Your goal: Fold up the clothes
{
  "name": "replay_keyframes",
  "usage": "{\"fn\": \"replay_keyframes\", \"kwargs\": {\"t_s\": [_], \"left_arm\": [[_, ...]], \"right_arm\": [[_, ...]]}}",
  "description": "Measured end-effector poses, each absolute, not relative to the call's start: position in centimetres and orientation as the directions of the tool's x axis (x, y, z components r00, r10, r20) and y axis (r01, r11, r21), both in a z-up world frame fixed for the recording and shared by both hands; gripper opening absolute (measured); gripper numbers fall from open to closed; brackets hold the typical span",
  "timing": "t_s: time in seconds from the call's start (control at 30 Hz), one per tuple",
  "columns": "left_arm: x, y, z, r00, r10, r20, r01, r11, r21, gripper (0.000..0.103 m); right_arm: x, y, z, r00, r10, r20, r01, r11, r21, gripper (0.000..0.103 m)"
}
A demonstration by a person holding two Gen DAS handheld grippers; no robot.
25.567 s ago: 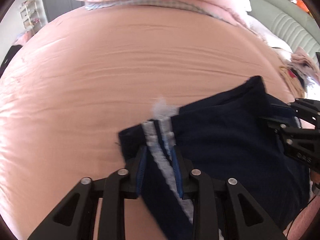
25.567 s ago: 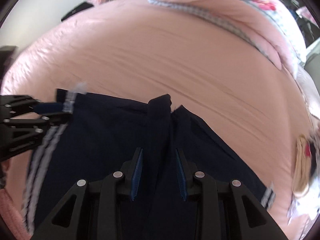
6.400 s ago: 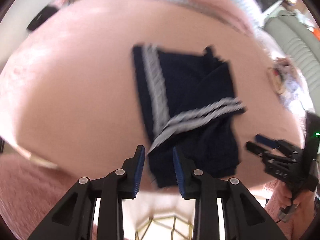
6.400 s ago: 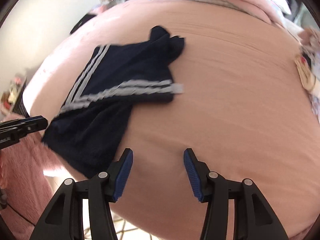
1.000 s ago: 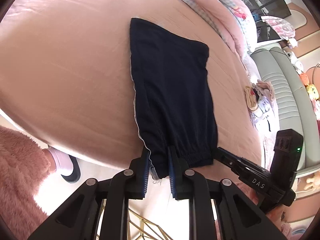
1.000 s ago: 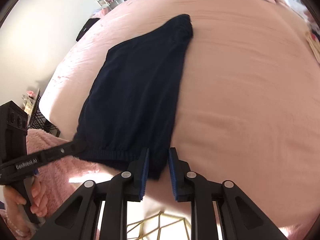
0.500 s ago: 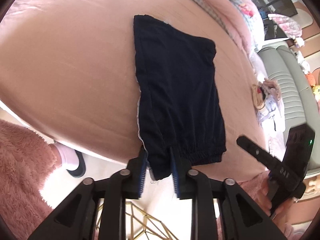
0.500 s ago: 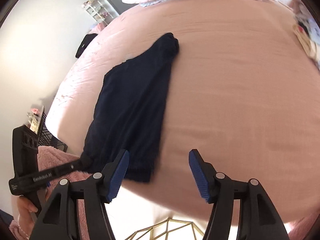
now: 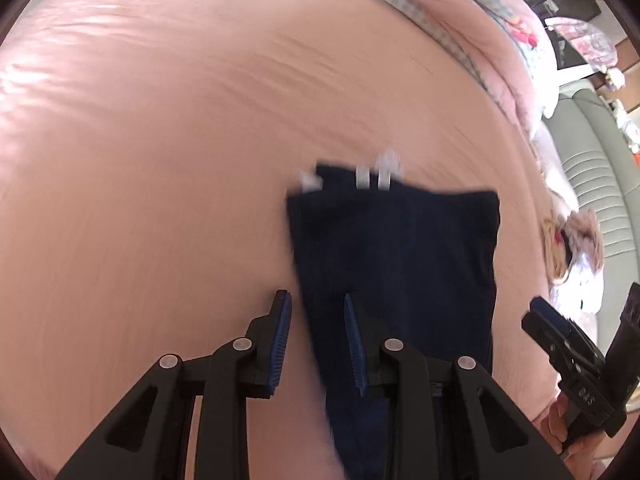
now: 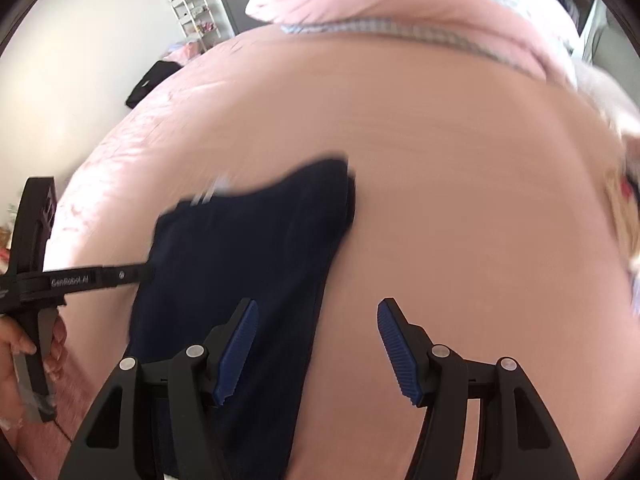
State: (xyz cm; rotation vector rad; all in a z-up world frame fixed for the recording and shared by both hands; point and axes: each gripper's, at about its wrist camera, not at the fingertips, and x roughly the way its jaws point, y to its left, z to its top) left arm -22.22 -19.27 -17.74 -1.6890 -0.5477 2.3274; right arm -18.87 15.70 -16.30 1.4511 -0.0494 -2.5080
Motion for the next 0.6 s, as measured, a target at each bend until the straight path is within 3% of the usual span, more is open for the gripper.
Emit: {"fn": "replay_keyframes", "kwargs": {"t_s": [0.23,0.33,0.6], "left_arm": [[-24.2,-18.2,-17.7,-0.349,0.362,-0.865,-0.052,-0.929,-0.368,0.024],[-25.0,-17.6,-17.0,-0.365,0.341,-0.867,-0.080,-0.939,-0.336,0.013],[-25.7,-16.0,-16.2,-0.463,0.298,-0.835,-0.155,-0.955,-0.254,0.013]], "right_arm": [[-24.6,10.3,-17.4,-0.491,-0.101,-0.865,0.319,-0.945,-0.071,0.062],[-26.8,10.3,-19.6,-0.447,-0.037,-0.894,0.315,-0.942,-0.118,0.061],[-28.0,16.4,-20.7,-0.421,-0.069,-0.905,0.154,-0.988,0.004,0.061]]}}
